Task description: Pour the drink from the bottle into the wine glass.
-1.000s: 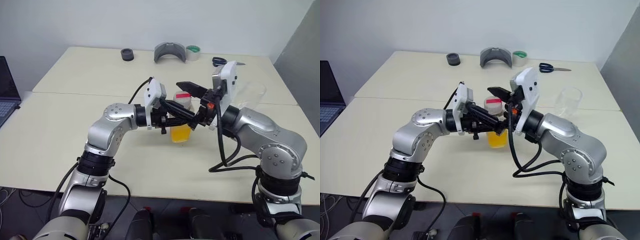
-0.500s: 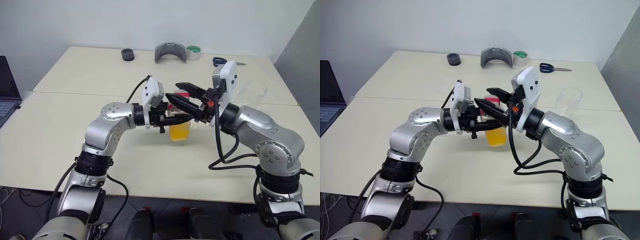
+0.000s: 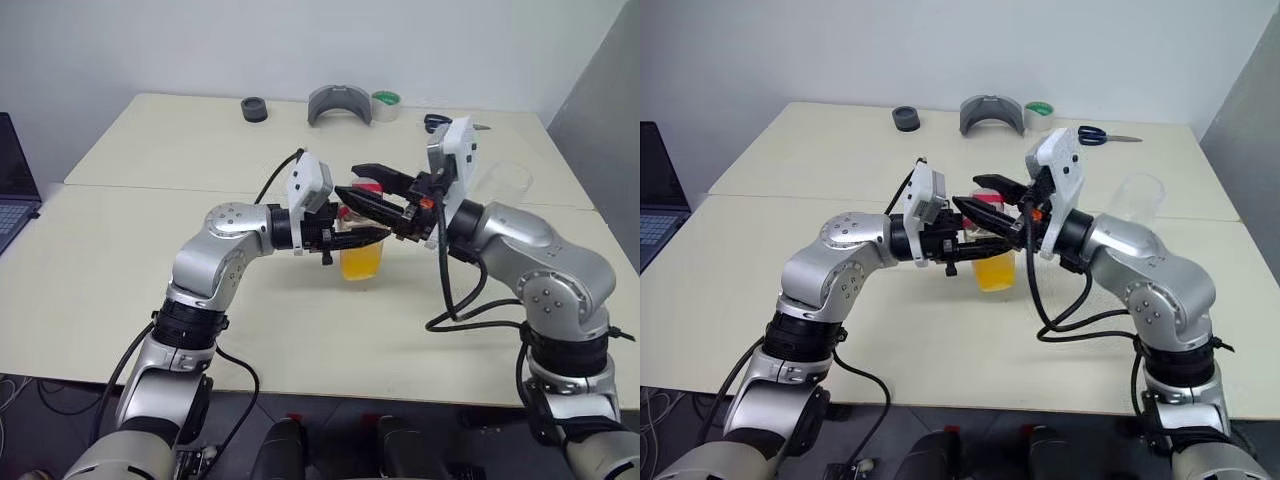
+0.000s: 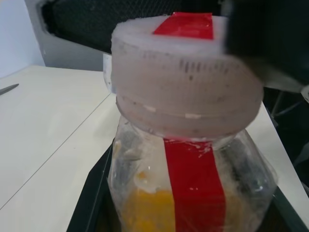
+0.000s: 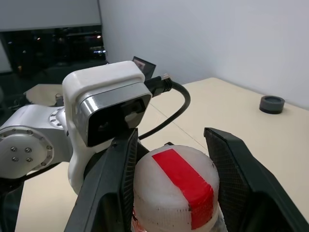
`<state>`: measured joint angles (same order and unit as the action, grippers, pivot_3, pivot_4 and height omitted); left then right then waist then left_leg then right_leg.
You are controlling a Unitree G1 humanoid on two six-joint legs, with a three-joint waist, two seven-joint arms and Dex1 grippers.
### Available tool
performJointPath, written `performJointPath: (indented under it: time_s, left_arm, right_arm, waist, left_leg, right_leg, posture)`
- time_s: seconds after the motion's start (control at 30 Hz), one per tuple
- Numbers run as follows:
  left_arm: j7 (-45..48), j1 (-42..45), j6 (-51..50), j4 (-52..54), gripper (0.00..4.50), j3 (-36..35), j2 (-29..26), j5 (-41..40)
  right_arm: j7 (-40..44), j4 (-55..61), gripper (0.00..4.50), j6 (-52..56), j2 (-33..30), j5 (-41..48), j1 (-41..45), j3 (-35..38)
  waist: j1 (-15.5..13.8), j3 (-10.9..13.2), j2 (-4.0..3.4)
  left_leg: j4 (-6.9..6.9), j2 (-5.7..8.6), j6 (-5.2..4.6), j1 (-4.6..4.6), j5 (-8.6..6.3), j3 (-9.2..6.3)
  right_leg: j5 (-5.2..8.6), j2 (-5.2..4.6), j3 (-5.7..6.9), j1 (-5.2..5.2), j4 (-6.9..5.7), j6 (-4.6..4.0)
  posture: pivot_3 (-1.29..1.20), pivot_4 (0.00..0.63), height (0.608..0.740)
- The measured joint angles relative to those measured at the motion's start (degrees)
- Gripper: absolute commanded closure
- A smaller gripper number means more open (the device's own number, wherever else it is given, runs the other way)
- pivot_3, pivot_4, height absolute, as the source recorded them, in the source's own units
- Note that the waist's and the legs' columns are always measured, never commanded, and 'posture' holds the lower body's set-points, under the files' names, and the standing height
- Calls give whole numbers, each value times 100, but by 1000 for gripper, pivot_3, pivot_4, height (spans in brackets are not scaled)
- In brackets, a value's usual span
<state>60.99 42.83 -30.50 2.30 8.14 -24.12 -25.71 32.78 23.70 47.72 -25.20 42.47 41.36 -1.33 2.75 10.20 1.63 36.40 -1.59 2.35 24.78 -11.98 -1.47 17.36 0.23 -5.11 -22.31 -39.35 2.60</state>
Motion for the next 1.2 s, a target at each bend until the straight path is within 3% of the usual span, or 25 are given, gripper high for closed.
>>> performJointPath:
  time_s: [0.13, 0.33, 0.47, 0.57, 0.6, 0.73, 0.8, 0.9, 1.03, 1.2]
  left_arm:
    - [295, -166, -202, 562, 2724, 18, -311, -305]
    - [462, -310, -794, 1265, 2724, -259, -668, -958]
    - [443, -342, -953, 1321, 2724, -263, -727, -1018]
    - [340, -399, -967, 1386, 2724, -170, -715, -1018]
    - [303, -417, -985, 1409, 2724, -172, -722, -1018]
    - [80, -744, -1044, 1551, 2724, -313, -798, -1063]
    - [-12, -810, -1044, 1563, 2724, -361, -800, -1072]
    - [-167, -778, -1001, 1493, 2724, -353, -667, -1057]
    - [-179, -536, -817, 1092, 2724, -263, -479, -931]
    - [-132, -259, -514, 584, 2724, -165, -425, -685]
  right_arm:
    - [1730, -810, 2638, -148, -420, 304, 510, -122]
    - [3696, -2143, 2638, -486, -325, 284, 1548, -624]
    - [4271, -2713, 1280, -997, -120, -58, 1700, -795]
    - [4293, -2723, 268, -1076, -318, -231, 1530, -777]
    - [4234, -2651, 25, -1063, -445, -261, 1394, -717]
    - [3484, -1901, 25, -589, -1175, -259, 338, 7]
    - [2905, -1307, 25, -213, -1249, -40, -99, 424]
    - [1475, 143, 25, 338, -907, 366, -671, 962]
    - [-274, 1244, 25, 858, -78, 777, -858, 1007]
    - [-1375, 1567, 25, 1078, 314, 891, -810, 843]
  waist:
    - [41, 3, -4]
    - [61, 8, -11]
    - [36, 9, -11]
    - [-19, 10, -10]
    - [-54, 9, -10]
    - [-114, 11, -8]
    - [-109, 12, -10]
    - [-49, 12, -11]
    - [-1, 12, -12]
    - [0, 13, -13]
  left_leg:
    - [-2, -4, -1, -1, 0, 0]
    - [3, -8, -1, -4, 0, -6]
    - [6, -9, 0, -2, 0, -7]
    - [7, -7, 0, 0, 0, -9]
    - [7, -2, 0, 1, 0, -8]
    - [10, 0, -1, 7, -1, -14]
    - [9, -1, -1, 7, -1, -17]
    - [9, -5, -1, 1, -1, -15]
    - [23, -4, 0, -2, 0, -6]
    - [28, -2, 0, -1, 0, -2]
  right_leg:
    - [0, 9, -1, 0, 4, 0]
    - [0, 19, 5, 0, -3, -1]
    - [0, 12, 6, 1, -4, -1]
    - [0, -9, 8, 2, -4, -1]
    - [0, -17, 8, 2, -2, -1]
    - [0, -25, 8, 3, 5, -1]
    - [1, -24, 4, 0, 1, -1]
    - [1, -2, -5, 0, -4, 0]
    - [1, 23, -1, 0, -22, 0]
    - [1, 24, -4, 0, -22, 0]
  posture:
    - [0, 150, 740]
    - [0, 150, 740]
    - [0, 150, 740]
    - [0, 150, 740]
    - [0, 150, 740]
    - [0, 150, 740]
    - [0, 150, 740]
    - [0, 150, 740]
    - [0, 150, 740]
    - [0, 150, 740]
